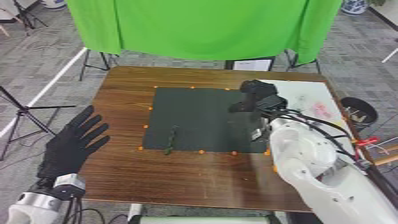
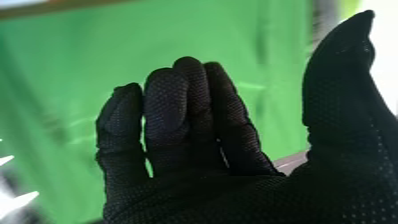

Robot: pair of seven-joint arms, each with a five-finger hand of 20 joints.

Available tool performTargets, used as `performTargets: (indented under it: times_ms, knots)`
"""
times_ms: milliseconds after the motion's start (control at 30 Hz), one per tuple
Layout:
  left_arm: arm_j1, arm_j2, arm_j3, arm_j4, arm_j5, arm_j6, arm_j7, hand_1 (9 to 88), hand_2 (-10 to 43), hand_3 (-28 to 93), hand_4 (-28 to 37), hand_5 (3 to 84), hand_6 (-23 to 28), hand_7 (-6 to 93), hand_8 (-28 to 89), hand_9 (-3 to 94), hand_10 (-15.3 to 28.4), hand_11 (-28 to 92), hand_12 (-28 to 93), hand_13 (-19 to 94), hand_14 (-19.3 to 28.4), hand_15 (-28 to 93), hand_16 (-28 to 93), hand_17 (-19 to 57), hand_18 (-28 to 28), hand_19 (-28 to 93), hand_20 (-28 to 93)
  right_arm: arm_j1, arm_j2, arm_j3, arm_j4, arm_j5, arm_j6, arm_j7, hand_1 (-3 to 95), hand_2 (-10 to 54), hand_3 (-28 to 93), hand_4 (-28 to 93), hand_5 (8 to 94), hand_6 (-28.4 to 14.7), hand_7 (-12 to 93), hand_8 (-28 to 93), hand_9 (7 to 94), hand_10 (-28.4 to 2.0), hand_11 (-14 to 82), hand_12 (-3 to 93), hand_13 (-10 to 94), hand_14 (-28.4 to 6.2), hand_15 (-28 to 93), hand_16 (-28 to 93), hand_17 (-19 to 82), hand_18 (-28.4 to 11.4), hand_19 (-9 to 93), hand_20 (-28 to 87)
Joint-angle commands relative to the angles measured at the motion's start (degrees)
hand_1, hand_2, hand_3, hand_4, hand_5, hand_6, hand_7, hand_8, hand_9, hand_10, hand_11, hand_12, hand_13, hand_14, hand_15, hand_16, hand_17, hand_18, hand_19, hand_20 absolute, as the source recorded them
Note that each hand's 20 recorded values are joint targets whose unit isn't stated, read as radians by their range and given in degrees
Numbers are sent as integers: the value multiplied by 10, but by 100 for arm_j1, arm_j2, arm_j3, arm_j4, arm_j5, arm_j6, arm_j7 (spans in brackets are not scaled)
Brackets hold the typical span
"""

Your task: Arrange flowers

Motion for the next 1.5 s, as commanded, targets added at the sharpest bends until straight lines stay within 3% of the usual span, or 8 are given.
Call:
performTargets:
  times_ms: [33, 233, 367, 700, 1100, 1500]
  knots:
    - [122, -58, -35, -49, 34, 45, 15, 250, -95, 692, -282, 235, 24, 170, -96, 205, 97, 124, 208, 140, 134, 188, 55, -114, 204, 311, 99, -1368, 1229, 1697, -306, 51, -51, 715, 197, -95, 857, -283, 466, -68, 321, -125, 444, -151, 554, 356, 447, -139, 833, 331, 209, -206, 801, 549]
    - [128, -53, -37, -38, 31, 21, 10, 250, -95, 692, -281, 235, 25, 169, -96, 204, 96, 125, 208, 140, 135, 189, 56, -114, 205, 312, 98, -2426, 1388, 2801, -586, 176, -544, 1162, 197, -95, 836, -283, 511, -54, 343, -128, 494, -149, 566, 374, 488, -137, 830, 343, 225, -209, 815, 550]
    - [127, -40, -48, -37, 31, 20, 13, 249, -95, 693, -282, 236, 25, 168, -96, 204, 97, 125, 208, 140, 135, 190, 56, -114, 204, 311, 98, -2856, 1328, 3389, -781, 608, -1323, 1406, 197, -95, 831, -283, 515, -54, 350, -131, 498, -148, 569, 387, 493, -140, 830, 353, 226, -210, 819, 549]
    - [172, -66, -77, -56, 34, 36, 21, 250, -95, 692, -282, 236, 25, 169, -96, 204, 97, 124, 208, 140, 134, 191, 55, -114, 204, 311, 98, -3254, 1239, 3837, -838, 1052, -2159, 1757, 188, -95, 816, -283, 496, -65, 345, -131, 459, -157, 575, 408, 448, -153, 831, 359, 202, -216, 808, 554]
    - [195, -132, -84, -87, 37, 62, 4, 250, -95, 692, -281, 236, 25, 168, -95, 205, 98, 124, 209, 140, 135, 190, 54, -114, 204, 312, 98, -3346, 1184, 3704, -485, 846, -2282, 1875, 183, -95, 844, -283, 494, -64, 348, -126, 461, -156, 580, 400, 448, -154, 836, 344, 200, -216, 807, 552]
    - [187, -170, -65, -79, 27, 87, -1, 249, -95, 694, -281, 235, 25, 167, -96, 205, 99, 123, 208, 140, 135, 190, 54, -114, 204, 311, 98, -3237, 1183, 3166, -130, 707, -1763, 1721, 238, -95, 861, -283, 546, -28, 405, -149, 537, -137, 588, 392, 516, -130, 832, 347, 236, -209, 825, 546]
